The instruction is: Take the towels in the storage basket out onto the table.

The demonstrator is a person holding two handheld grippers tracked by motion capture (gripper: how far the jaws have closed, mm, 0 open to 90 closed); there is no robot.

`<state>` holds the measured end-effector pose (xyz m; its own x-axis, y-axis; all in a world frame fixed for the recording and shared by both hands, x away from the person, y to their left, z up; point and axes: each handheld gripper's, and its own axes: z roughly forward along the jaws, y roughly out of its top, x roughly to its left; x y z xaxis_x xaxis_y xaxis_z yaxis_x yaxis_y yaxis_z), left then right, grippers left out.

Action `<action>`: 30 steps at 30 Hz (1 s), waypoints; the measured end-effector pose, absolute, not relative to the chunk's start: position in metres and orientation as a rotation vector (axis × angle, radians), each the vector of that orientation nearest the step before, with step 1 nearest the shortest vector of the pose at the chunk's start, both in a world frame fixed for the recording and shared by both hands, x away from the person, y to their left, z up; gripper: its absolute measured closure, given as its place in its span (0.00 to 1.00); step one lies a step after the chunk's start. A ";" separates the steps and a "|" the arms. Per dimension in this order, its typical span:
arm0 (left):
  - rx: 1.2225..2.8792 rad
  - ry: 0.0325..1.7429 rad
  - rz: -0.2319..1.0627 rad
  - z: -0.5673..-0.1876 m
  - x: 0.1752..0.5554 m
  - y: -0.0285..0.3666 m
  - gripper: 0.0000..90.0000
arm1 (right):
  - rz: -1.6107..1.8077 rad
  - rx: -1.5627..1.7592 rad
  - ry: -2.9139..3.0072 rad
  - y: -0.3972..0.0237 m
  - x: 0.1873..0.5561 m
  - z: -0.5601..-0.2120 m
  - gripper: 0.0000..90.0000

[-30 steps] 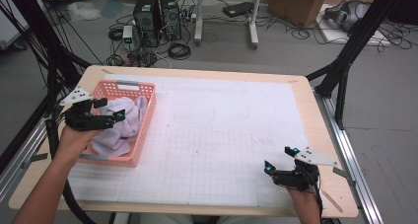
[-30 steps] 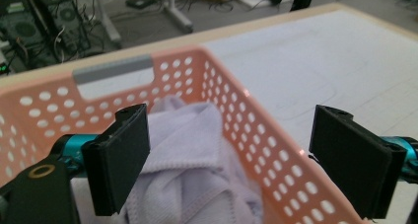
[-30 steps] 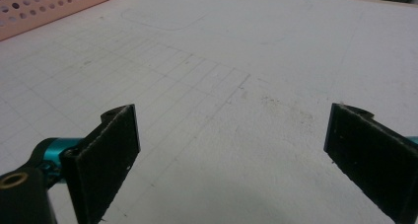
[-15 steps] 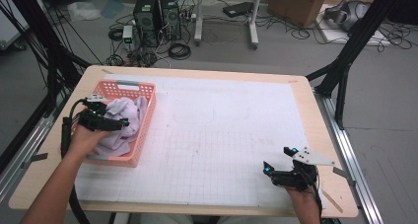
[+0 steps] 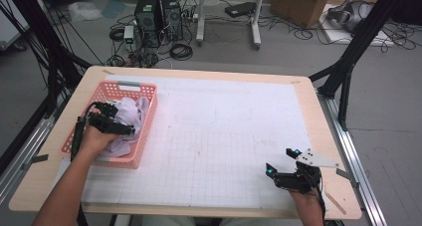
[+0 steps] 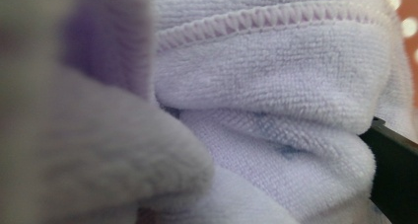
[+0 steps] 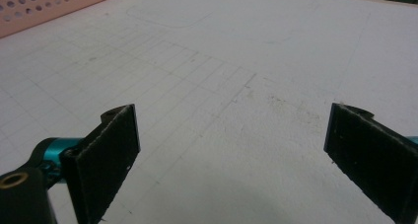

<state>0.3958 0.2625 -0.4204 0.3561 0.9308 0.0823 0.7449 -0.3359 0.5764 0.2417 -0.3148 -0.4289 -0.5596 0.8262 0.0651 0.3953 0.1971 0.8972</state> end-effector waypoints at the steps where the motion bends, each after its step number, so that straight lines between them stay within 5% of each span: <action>1: 2.201 1.451 0.591 -0.422 0.396 0.258 0.02 | 1.332 1.135 2.041 -0.315 0.242 -0.429 0.06; 7: 2.206 1.444 0.596 -0.422 0.396 0.260 0.09 | 1.341 1.138 2.036 -0.316 0.241 -0.428 0.06; 16: 2.207 1.428 0.578 -0.415 0.393 0.261 0.44 | 1.362 1.156 2.016 -0.319 0.241 -0.428 0.06; 23: 2.070 1.461 0.496 -0.405 0.393 0.275 0.55 | 1.361 1.169 2.007 -0.320 0.240 -0.427 0.06; 30: 1.879 1.413 0.493 -0.393 0.385 0.289 0.55 | 1.366 1.181 1.989 -0.324 0.239 -0.426 0.06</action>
<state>0.3852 0.2886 -0.3925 0.3249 0.9385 -0.1169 0.6618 -0.1373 0.7370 0.2393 -0.3242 -0.4262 -0.5316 0.8412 0.0993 0.3947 0.1422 0.9077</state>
